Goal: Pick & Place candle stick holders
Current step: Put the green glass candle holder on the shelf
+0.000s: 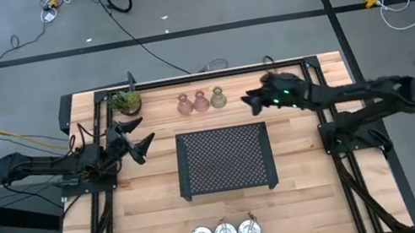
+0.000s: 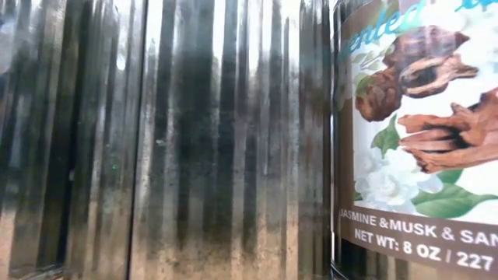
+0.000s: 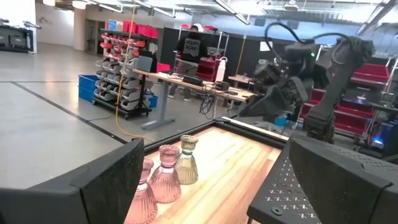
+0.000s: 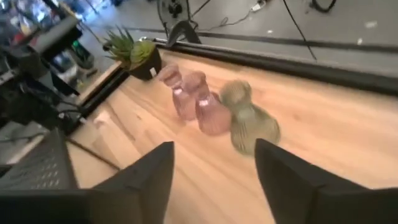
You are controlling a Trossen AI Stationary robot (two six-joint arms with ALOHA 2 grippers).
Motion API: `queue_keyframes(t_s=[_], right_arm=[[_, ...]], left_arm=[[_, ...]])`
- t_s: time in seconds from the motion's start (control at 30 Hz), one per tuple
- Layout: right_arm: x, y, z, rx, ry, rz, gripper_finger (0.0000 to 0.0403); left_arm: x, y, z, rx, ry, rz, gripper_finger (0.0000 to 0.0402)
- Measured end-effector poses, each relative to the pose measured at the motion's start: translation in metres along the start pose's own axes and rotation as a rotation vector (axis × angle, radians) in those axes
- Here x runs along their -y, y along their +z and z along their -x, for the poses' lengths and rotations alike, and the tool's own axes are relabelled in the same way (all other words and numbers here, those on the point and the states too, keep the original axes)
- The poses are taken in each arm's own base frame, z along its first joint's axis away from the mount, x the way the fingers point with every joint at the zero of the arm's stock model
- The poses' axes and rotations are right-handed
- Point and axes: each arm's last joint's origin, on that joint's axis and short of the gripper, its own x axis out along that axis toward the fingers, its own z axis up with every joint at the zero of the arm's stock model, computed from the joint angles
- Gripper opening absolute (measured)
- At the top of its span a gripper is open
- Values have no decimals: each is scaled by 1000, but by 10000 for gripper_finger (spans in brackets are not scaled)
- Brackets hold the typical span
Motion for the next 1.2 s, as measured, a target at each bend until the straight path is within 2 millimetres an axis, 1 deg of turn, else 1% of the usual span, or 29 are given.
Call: queue_keyframes(t_s=[0.1, 0.17, 0.27, 0.37, 0.47, 0.6, 0.77, 0.87, 0.97, 1.2], right_arm=[[-7, 11, -22, -6, -45, 72, 268], [-7, 11, -37, -63, -107, 108, 289], [-6, 7, -57, -138, -152, 112, 313], [-9, 10, -71, -146, -151, 111, 326], [-12, 12, -85, -157, -150, 150, 330], [-11, 9, -100, -196, -136, 157, 330], [-11, 7, -109, -207, -144, 178, 330], [-10, 9, -109, -184, -182, 213, 329], [-5, 12, -110, -169, -216, 208, 325], [3, 17, -110, -164, -220, 195, 319]], left_arm=[[0, -1, 0, -5, 1, -4, 399], [0, -1, 0, -6, 1, -5, 399], [0, -1, 0, -6, 1, -5, 399], [0, -1, 0, -10, 2, -8, 399], [0, -1, 0, -12, 3, -9, 399], [-1, -1, 0, -10, 20, -10, 399], [-1, -1, 0, -8, 45, -11, 399], [-2, -2, 0, -8, 54, -12, 399], [-2, -2, 0, -13, 55, -16, 399], [-2, -4, 0, -31, 58, -31, 399]])
